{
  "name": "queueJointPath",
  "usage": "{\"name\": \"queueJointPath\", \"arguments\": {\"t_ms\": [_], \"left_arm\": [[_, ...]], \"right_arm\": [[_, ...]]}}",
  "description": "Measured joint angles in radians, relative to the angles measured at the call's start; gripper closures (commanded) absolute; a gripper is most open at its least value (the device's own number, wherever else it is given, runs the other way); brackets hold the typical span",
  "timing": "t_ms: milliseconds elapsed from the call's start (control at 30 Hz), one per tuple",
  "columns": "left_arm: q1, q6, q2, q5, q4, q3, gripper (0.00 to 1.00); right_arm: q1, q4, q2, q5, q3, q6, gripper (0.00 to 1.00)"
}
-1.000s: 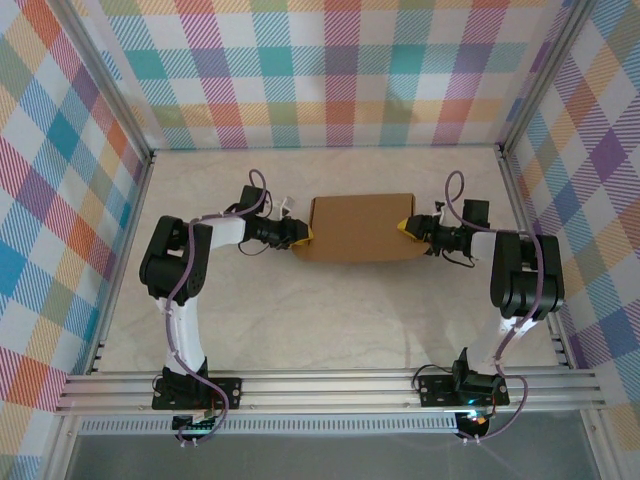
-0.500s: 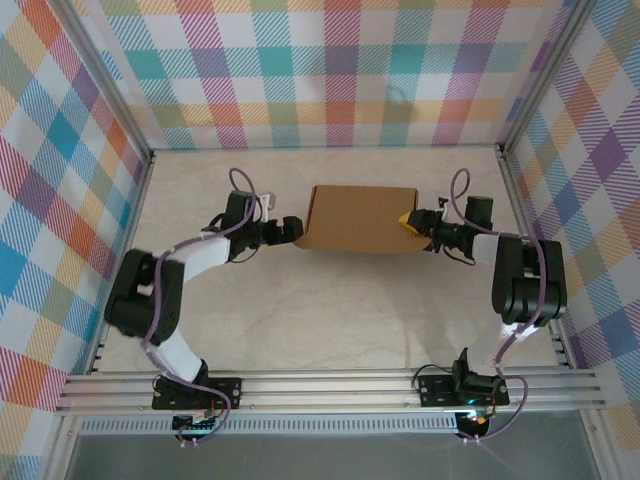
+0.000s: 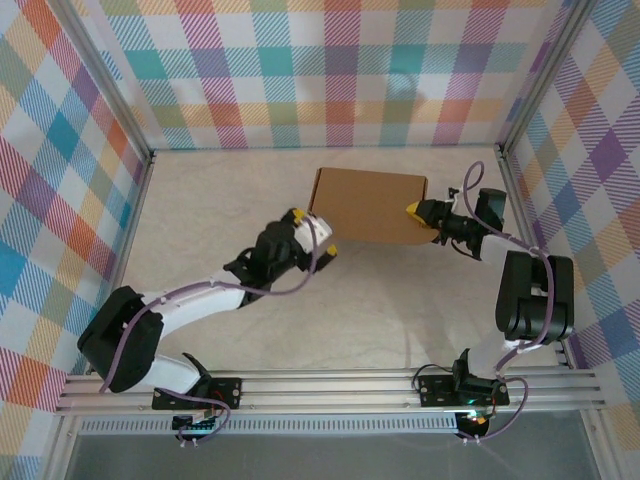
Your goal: Fold the paper box
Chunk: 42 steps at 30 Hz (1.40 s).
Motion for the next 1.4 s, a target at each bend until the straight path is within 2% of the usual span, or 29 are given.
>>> {"name": "queueJointPath", "arguments": {"t_ms": [167,433,533,600,867,1033,1100,1267,1400], "left_arm": [[-0.061,0.240,0.070,-0.078,0.153,-0.033,0.04],[-0.064,0.556,0.329,-0.309,0.554,-0.039,0.07],[-0.064,0.636,0.381,-0.357,0.639,-0.039,0.13],[-0.065,0.665,0.386,-0.372,0.672,-0.038,0.19],[-0.070,0.716,0.389,-0.398,0.728,-0.033,0.30],[-0.072,0.734,0.389,-0.396,0.726,-0.033,0.42],[-0.072,0.743,0.389,-0.396,0.722,-0.034,0.50],[-0.074,0.750,0.389,-0.396,0.719,-0.034,0.57],[-0.074,0.750,0.389,-0.396,0.713,-0.034,0.59]], "right_arm": [[-0.003,0.009,-0.003,-0.010,0.000,0.034,0.52],[-0.003,0.038,-0.011,-0.041,-0.027,0.077,0.52],[-0.003,0.038,-0.021,-0.040,-0.042,0.081,0.52],[-0.003,0.039,-0.023,-0.040,-0.047,0.082,0.52],[-0.004,0.045,-0.026,-0.049,-0.052,0.085,0.51],[-0.004,0.050,-0.032,-0.052,-0.052,0.088,0.51],[-0.004,0.051,-0.034,-0.051,-0.052,0.090,0.51],[-0.004,0.051,-0.034,-0.051,-0.053,0.099,0.50],[-0.004,0.050,-0.034,-0.051,-0.053,0.099,0.44]]}}
